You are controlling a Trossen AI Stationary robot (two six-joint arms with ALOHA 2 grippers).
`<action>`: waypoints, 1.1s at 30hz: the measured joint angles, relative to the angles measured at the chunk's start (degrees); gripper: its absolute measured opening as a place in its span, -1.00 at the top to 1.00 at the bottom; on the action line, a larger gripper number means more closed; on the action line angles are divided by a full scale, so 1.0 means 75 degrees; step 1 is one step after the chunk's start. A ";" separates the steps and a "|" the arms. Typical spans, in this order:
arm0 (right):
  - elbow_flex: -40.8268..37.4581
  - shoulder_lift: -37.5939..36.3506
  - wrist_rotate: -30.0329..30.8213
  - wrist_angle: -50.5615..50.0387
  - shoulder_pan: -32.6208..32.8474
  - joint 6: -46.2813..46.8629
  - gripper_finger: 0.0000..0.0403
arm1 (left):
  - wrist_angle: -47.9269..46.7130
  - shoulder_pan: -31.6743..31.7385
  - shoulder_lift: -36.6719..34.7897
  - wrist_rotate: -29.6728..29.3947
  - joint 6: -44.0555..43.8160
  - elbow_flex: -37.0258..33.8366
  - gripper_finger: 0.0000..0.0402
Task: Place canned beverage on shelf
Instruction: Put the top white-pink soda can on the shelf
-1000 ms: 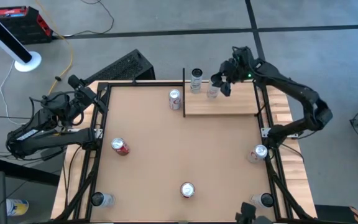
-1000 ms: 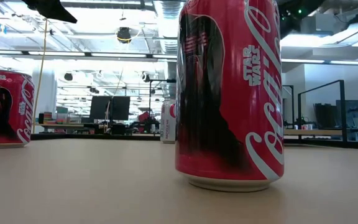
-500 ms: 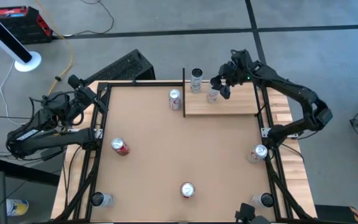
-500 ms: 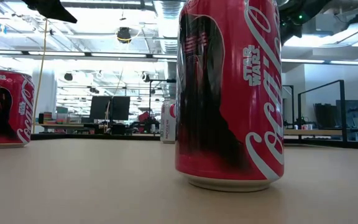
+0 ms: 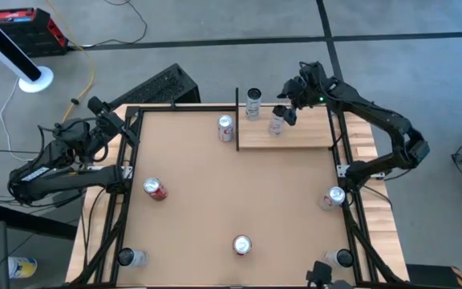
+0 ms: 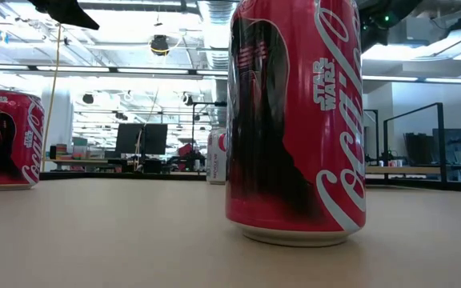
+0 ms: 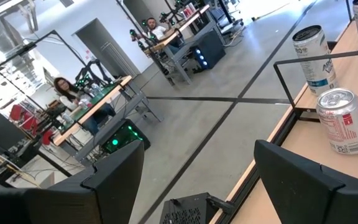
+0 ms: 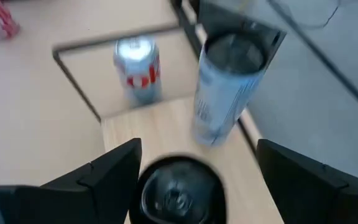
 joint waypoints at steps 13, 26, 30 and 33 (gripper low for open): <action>0.0929 -0.0425 -0.1060 -0.2990 0.2111 0.0840 -0.36 | -0.0004 0.0001 0.0001 -0.0058 0.0000 0.0000 -0.45; -0.1720 -0.1443 0.2224 -0.1039 0.4029 0.1745 0.91 | -0.0035 0.0000 0.0001 -0.0055 -0.0003 0.0000 -0.45; -0.2830 -0.1829 0.2363 0.0166 0.3652 0.2360 0.87 | -0.0033 0.0002 0.0002 -0.0054 -0.0003 0.0000 -0.45; -0.3144 -0.1837 0.2830 0.0266 0.3333 0.2520 0.89 | -0.0032 0.0002 0.0003 -0.0053 -0.0035 0.0000 -0.45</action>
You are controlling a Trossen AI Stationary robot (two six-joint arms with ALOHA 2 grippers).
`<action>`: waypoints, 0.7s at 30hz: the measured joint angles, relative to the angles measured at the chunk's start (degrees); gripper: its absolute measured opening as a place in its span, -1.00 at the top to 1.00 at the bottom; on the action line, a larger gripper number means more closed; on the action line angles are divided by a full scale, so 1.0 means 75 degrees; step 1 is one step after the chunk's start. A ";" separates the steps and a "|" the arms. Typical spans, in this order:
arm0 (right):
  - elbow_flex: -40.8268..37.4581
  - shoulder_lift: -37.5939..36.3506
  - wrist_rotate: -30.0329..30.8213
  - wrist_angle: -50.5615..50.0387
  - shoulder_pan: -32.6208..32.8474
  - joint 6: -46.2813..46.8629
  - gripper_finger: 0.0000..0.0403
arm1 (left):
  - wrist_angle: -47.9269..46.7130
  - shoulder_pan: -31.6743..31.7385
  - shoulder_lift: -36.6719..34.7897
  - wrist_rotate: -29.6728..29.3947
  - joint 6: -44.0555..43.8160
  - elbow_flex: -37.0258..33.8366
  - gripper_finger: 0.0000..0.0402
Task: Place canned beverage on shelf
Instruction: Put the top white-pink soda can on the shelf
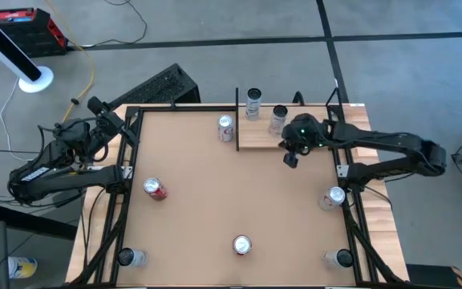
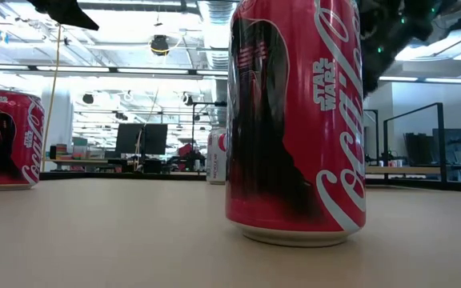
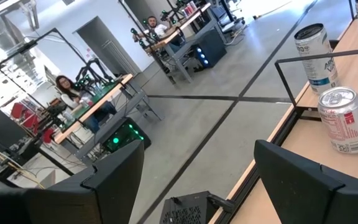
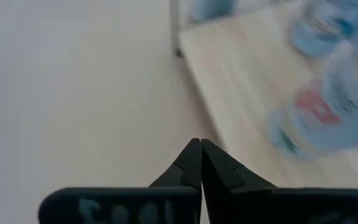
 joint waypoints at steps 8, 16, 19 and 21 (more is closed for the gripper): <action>-0.0080 0.0570 0.0198 0.0771 -0.0849 -0.0232 0.93 | 0.0003 0.0000 0.0000 -0.0002 -0.0020 0.0000 -0.45; -0.0077 0.1221 0.0199 0.1001 -0.1489 -0.0237 0.91 | 0.0003 -0.0002 0.0000 0.0000 -0.0006 0.0000 -0.45; -0.0077 0.1398 0.0200 0.1157 -0.1558 -0.0218 0.91 | 0.0003 -0.0001 0.0000 0.0000 -0.0003 0.0000 -0.45; -0.0077 0.1420 0.0202 0.1259 -0.1632 -0.0206 0.91 | 0.0003 -0.0002 0.0000 0.0000 -0.0003 0.0000 -0.45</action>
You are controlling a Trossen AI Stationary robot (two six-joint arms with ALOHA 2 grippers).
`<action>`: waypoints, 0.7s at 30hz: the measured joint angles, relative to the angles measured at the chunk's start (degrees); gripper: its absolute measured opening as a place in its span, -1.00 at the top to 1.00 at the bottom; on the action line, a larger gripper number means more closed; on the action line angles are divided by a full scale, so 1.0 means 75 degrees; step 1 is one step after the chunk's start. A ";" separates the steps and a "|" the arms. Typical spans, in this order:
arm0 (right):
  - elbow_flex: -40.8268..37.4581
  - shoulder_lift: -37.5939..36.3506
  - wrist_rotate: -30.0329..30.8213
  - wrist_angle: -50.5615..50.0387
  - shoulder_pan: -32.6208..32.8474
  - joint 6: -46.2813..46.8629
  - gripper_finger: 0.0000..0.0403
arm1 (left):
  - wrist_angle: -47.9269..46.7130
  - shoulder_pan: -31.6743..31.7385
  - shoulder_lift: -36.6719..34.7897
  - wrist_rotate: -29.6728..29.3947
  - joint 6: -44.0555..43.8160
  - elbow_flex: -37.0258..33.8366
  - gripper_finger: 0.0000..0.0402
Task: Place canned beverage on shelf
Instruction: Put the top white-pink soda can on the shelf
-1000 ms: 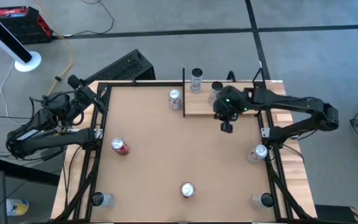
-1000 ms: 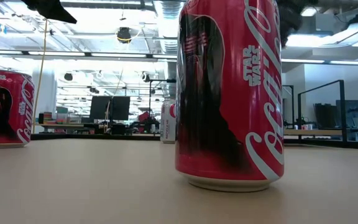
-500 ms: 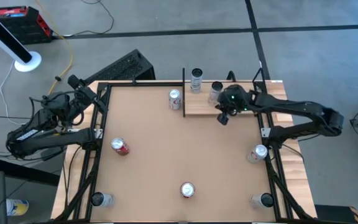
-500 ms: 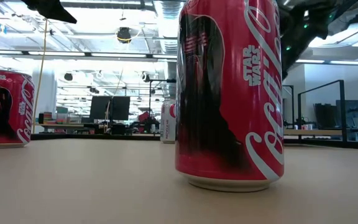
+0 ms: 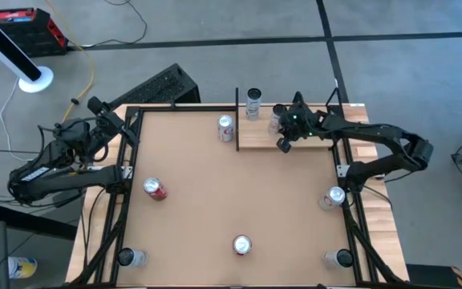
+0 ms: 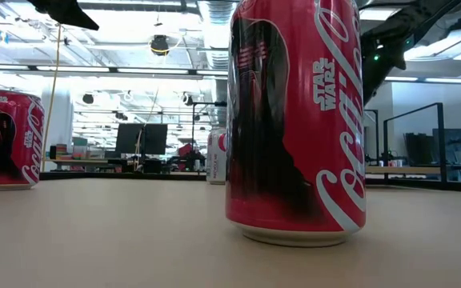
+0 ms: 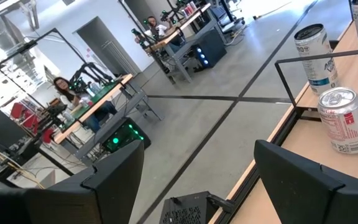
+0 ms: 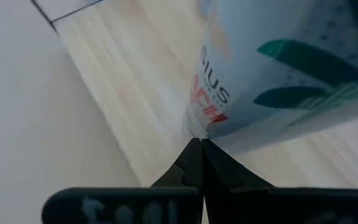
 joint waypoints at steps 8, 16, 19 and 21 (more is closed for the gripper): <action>0.0000 -0.0019 0.0191 0.0409 -0.0369 0.0013 0.91 | 0.0000 0.0000 0.0000 0.0000 -0.0012 0.0000 -0.45; 0.0000 -0.0011 0.0194 0.0996 -0.0682 0.0356 0.90 | 0.0000 0.0002 0.0000 0.0000 -0.0015 0.0000 -0.45; 0.0000 -0.0011 0.0182 0.0987 -0.0726 0.0447 0.90 | 0.0000 0.0002 0.0000 0.0000 -0.0015 0.0000 -0.45; 0.0000 -0.0011 -0.0051 0.0989 -0.0664 0.0463 0.90 | 0.0000 0.0002 0.0000 0.0000 -0.0015 0.0000 -0.45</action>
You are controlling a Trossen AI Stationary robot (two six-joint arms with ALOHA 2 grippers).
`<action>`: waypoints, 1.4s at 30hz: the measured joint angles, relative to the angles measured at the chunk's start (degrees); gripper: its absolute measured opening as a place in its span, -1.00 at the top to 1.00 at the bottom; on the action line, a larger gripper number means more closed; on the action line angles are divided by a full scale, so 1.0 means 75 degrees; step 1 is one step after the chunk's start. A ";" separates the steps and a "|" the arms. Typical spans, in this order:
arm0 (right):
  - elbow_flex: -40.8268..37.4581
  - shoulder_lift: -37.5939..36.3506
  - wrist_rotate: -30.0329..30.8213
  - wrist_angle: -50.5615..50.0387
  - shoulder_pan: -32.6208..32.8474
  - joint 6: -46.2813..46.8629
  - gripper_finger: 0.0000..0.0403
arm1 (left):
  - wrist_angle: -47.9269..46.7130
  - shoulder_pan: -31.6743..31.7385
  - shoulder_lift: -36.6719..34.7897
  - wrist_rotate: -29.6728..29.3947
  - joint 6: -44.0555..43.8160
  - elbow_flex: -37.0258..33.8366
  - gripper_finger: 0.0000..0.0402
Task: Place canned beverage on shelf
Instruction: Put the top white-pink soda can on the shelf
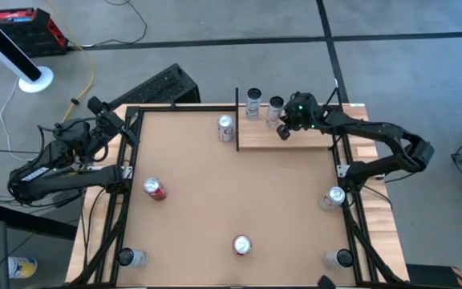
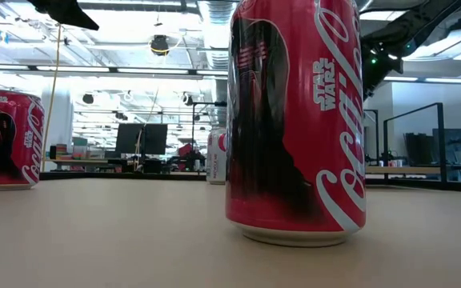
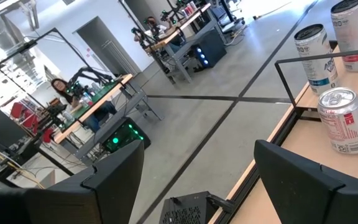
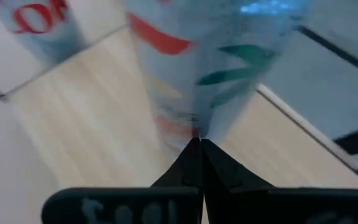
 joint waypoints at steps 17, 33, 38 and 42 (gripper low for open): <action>0.0000 0.0003 0.0297 0.0606 0.0499 0.0039 0.90 | 0.0000 -0.0001 0.0000 0.0000 -0.0002 0.0000 -0.45; 0.0003 0.0003 0.0449 0.0338 0.0508 0.0182 0.90 | 0.0000 -0.0003 0.0000 0.0000 -0.0003 0.0000 -0.45; 0.0003 0.0003 0.0498 0.0134 0.0763 0.0666 0.90 | 0.0000 -0.0003 0.0000 -0.0003 -0.0003 0.0000 -0.45; 0.0003 0.0003 0.0968 0.0048 0.1005 0.0918 0.90 | 0.0000 -0.0002 0.0000 0.0000 0.0000 0.0000 -0.45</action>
